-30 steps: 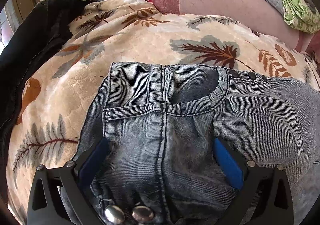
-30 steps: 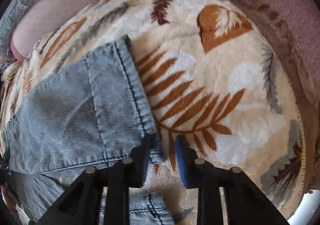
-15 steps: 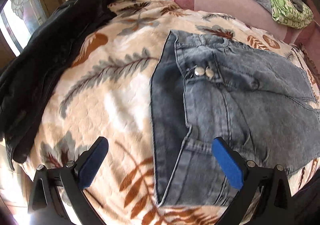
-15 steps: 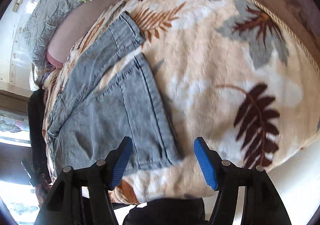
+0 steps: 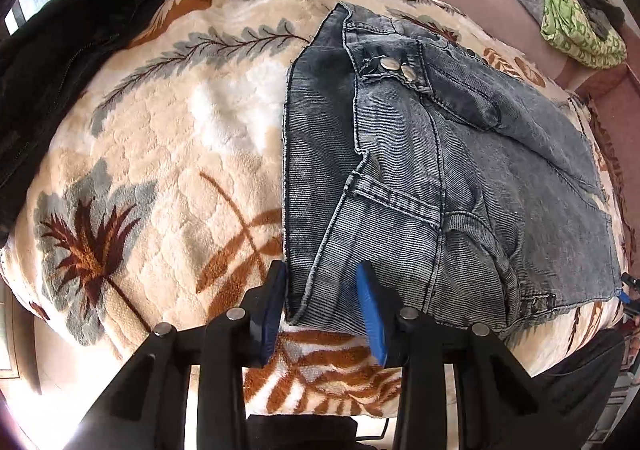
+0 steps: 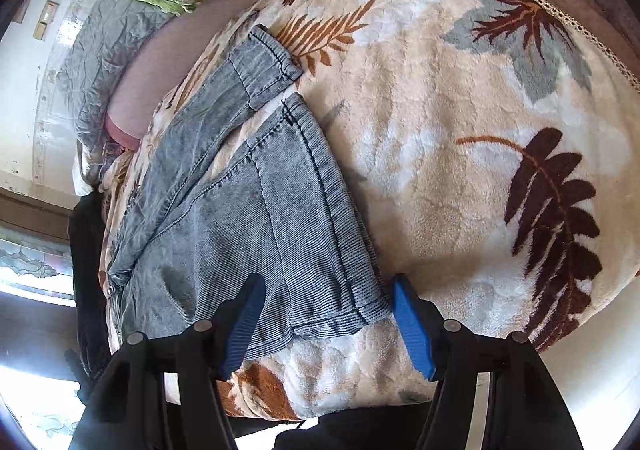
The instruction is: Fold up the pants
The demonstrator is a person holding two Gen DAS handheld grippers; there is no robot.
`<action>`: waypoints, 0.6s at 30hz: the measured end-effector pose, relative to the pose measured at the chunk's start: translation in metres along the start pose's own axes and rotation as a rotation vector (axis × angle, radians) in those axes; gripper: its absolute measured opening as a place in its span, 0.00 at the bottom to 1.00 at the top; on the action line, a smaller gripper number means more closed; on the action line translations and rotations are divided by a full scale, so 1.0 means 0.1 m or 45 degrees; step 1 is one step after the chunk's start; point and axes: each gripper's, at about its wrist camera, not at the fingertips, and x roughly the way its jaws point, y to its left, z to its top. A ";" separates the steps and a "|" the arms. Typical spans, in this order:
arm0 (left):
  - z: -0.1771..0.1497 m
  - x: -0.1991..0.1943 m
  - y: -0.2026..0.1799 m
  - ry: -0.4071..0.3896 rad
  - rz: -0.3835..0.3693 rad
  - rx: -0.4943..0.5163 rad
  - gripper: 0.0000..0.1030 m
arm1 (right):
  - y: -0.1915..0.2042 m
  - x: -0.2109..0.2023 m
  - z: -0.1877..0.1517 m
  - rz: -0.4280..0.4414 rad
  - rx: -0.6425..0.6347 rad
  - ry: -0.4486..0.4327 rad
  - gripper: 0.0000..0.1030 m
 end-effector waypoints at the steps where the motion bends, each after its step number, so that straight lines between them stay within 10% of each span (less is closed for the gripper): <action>1: -0.01 0.00 -0.02 -0.003 0.017 0.013 0.34 | 0.03 0.04 0.00 -0.010 -0.009 0.002 0.56; 7: 0.02 -0.10 -0.14 -0.033 0.110 0.065 0.17 | 0.25 0.08 -0.05 -0.134 -0.170 0.015 0.19; 12: -0.07 -0.43 -0.25 -0.128 0.191 0.127 0.17 | 0.56 -0.30 -0.11 -0.256 -0.362 -0.133 0.19; 18: -0.07 -0.06 -0.04 0.095 0.153 0.003 0.24 | 0.24 0.13 -0.08 -0.315 -0.292 0.005 0.35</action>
